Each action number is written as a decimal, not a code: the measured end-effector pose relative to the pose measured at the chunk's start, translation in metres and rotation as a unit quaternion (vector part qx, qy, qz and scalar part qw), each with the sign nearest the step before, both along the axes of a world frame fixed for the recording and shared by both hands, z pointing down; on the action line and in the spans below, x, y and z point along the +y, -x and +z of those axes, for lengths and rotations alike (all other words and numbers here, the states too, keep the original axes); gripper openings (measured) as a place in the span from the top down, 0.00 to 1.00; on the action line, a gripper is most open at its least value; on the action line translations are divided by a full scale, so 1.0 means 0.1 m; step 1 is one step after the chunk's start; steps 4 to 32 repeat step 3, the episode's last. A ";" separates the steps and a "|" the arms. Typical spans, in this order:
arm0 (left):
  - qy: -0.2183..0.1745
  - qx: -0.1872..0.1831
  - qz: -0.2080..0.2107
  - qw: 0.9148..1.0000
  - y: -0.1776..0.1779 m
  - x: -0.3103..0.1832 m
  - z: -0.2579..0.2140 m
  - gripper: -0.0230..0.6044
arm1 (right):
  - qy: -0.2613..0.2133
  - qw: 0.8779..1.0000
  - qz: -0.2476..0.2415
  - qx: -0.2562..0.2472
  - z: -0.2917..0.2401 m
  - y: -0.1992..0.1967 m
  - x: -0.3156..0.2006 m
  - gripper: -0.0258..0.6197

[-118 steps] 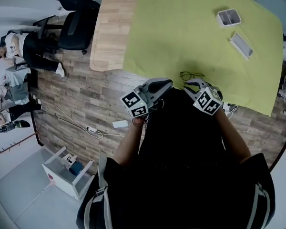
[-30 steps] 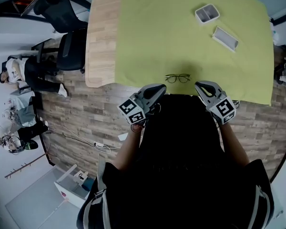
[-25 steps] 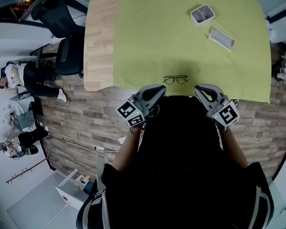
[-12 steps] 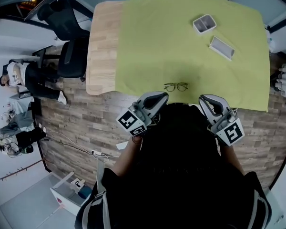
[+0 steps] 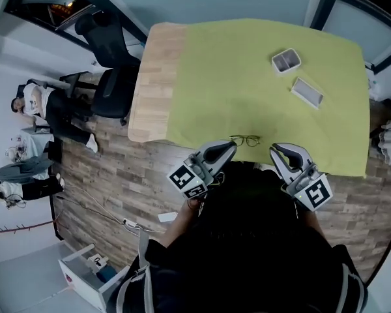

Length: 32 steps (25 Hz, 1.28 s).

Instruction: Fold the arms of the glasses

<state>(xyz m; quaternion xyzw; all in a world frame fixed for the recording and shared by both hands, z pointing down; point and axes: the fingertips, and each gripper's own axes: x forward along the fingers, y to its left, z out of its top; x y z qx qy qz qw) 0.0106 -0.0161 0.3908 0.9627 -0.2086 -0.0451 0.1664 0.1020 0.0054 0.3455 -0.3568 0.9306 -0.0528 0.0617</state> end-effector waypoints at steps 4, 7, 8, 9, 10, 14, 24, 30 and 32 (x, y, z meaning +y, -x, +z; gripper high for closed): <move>-0.011 0.003 -0.013 1.000 0.02 -0.01 -0.03 0.93 | 0.004 1.000 -0.003 -0.014 -0.01 -0.05 0.03 0.91; -0.011 0.003 -0.013 1.000 0.02 -0.01 -0.03 0.93 | 0.004 1.000 -0.003 -0.014 -0.01 -0.05 0.03 0.91; -0.011 0.003 -0.013 1.000 0.02 -0.01 -0.03 0.93 | 0.004 1.000 -0.003 -0.014 -0.01 -0.05 0.03 0.91; -0.011 0.003 -0.013 1.000 0.02 -0.01 -0.03 0.93 | 0.004 1.000 -0.003 -0.014 -0.01 -0.05 0.03 0.91; -0.011 0.003 -0.013 1.000 0.02 -0.01 -0.03 0.93 | 0.004 1.000 -0.003 -0.014 -0.01 -0.05 0.03 0.91; -0.011 0.003 -0.013 1.000 0.02 -0.01 -0.03 0.93 | 0.004 1.000 -0.003 -0.014 -0.01 -0.05 0.03 0.91; -0.011 0.003 -0.013 1.000 0.02 -0.01 -0.03 0.93 | 0.004 1.000 -0.003 -0.014 -0.01 -0.05 0.03 0.91; -0.011 0.003 -0.013 1.000 0.02 -0.01 -0.03 0.93 | 0.004 1.000 -0.003 -0.014 -0.01 -0.05 0.03 0.91; -0.011 0.003 -0.013 1.000 0.02 -0.01 -0.03 0.93 | 0.004 1.000 -0.003 -0.014 -0.01 -0.05 0.03 0.91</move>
